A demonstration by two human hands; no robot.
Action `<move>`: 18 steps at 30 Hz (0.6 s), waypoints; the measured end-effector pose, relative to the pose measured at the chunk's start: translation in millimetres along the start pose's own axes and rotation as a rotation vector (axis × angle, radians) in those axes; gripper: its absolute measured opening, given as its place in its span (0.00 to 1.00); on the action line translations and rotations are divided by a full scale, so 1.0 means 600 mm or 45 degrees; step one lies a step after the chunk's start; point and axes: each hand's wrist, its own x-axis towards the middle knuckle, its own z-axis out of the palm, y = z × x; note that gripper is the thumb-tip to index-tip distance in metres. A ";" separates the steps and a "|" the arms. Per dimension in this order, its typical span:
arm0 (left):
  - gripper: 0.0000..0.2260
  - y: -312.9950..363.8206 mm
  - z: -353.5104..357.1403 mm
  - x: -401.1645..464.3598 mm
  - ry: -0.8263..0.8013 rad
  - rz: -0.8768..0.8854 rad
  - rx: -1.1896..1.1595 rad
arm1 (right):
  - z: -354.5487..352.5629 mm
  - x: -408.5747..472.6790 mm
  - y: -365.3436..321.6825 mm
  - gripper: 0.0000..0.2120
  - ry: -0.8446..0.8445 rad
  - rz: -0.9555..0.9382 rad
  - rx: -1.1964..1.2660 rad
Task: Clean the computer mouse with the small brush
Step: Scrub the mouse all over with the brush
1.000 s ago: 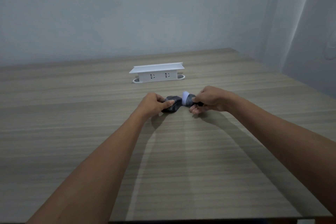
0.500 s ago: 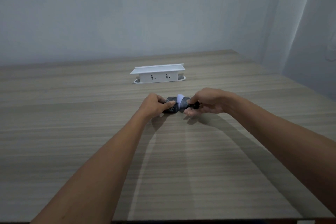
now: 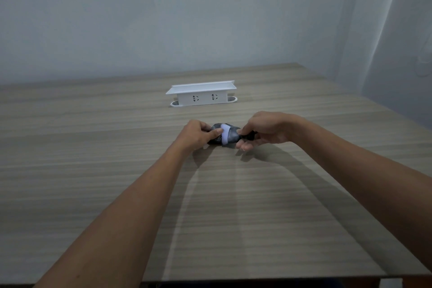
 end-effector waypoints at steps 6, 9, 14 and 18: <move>0.18 -0.001 0.002 0.001 0.000 -0.010 -0.017 | -0.004 0.019 0.004 0.14 0.236 -0.095 -0.052; 0.18 0.000 0.002 0.002 0.003 -0.001 -0.013 | 0.000 0.021 0.007 0.14 0.222 -0.077 -0.094; 0.18 -0.001 0.001 0.001 -0.008 0.010 0.009 | 0.000 0.007 -0.004 0.15 0.054 -0.014 -0.076; 0.18 -0.001 0.003 0.002 -0.004 -0.001 -0.012 | -0.001 0.020 -0.002 0.13 0.285 -0.098 -0.054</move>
